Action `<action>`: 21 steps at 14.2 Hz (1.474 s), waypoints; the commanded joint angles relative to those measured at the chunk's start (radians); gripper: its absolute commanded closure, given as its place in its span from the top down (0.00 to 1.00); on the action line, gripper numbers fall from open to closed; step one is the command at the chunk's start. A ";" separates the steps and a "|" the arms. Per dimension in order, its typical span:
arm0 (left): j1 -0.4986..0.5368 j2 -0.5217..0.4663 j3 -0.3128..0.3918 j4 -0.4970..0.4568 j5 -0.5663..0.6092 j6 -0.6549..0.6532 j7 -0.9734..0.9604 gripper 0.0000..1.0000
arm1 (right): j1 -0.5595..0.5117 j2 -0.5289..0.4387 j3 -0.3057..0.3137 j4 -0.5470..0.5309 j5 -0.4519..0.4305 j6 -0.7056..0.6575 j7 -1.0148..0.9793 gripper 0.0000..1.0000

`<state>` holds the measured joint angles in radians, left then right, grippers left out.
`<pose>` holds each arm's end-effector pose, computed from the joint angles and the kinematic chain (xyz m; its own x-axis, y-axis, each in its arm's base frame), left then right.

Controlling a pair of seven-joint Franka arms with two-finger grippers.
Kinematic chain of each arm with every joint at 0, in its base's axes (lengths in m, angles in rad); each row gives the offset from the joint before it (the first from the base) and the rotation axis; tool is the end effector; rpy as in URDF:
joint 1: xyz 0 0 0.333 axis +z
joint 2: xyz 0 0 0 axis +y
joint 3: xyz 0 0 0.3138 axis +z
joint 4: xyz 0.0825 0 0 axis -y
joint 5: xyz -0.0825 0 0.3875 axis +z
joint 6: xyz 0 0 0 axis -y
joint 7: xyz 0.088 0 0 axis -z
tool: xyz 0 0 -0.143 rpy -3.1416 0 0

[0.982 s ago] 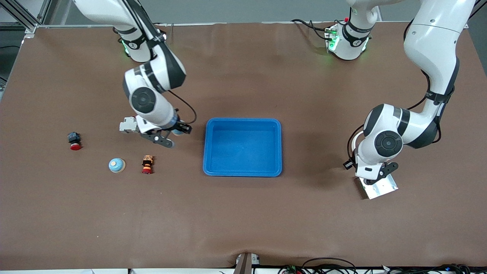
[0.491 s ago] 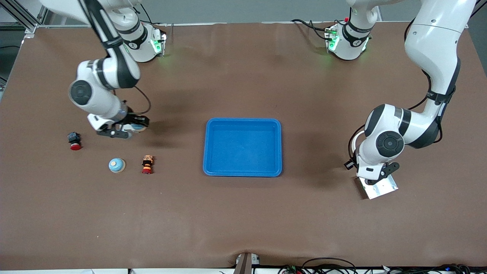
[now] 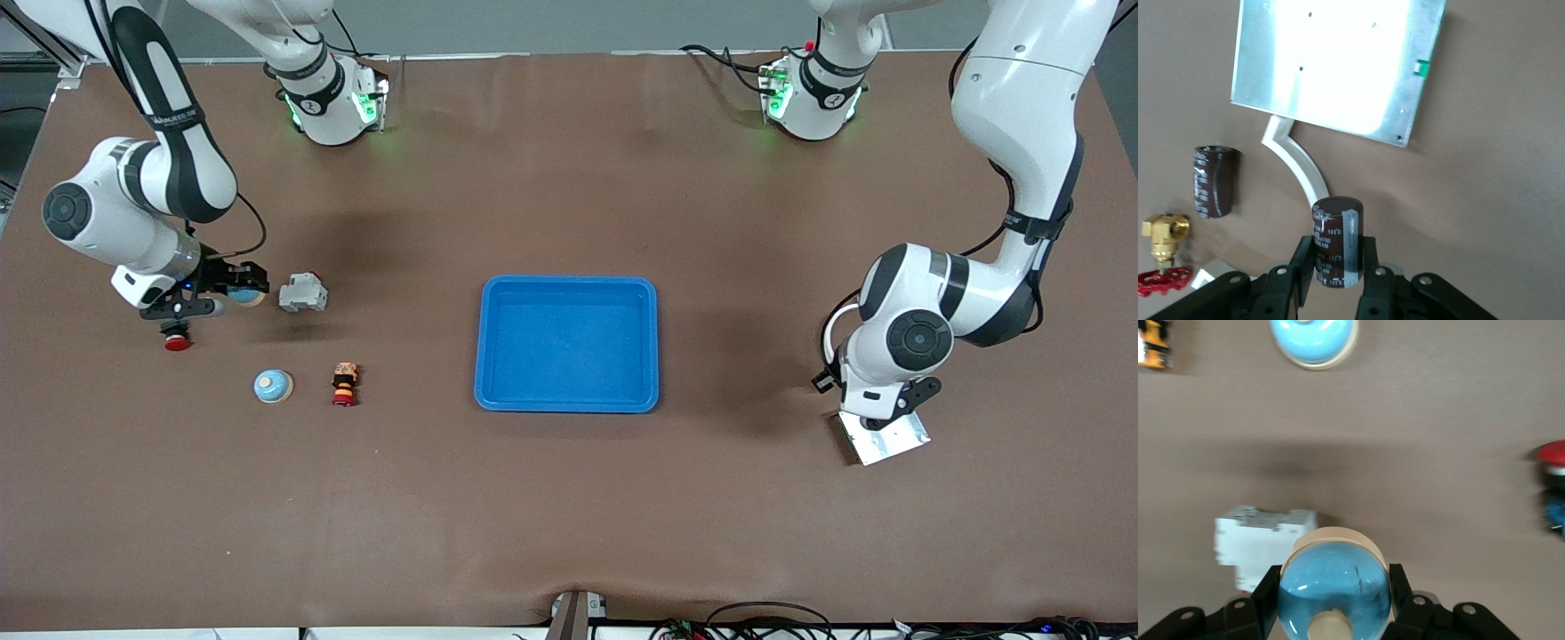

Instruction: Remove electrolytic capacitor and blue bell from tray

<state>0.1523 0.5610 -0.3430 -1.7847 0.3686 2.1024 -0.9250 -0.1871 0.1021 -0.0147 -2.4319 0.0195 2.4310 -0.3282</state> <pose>0.6241 -0.0841 0.2002 0.8516 0.5219 -0.0482 0.5009 -0.8375 -0.2183 0.4663 -0.0950 0.2144 0.9892 0.1122 -0.0943 0.1087 -0.9932 -0.0423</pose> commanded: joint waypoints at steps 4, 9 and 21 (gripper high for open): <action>0.087 -0.053 -0.004 -0.084 0.000 -0.005 0.140 0.00 | -0.156 0.059 0.019 -0.019 -0.239 0.163 -0.034 0.00; 0.088 -0.061 -0.004 -0.105 0.000 -0.002 0.146 0.25 | -0.216 0.143 0.022 -0.019 -0.240 0.264 -0.077 0.00; 0.088 -0.292 -0.113 -0.067 -0.007 -0.128 0.146 1.00 | -0.186 0.211 0.025 -0.019 -0.227 0.318 -0.025 0.00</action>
<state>0.2364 0.3709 -0.4412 -1.8467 0.3686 2.0353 -0.7871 -0.3759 0.3074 0.0047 -2.4521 -0.1982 2.7383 -0.3781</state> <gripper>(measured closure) 0.000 0.313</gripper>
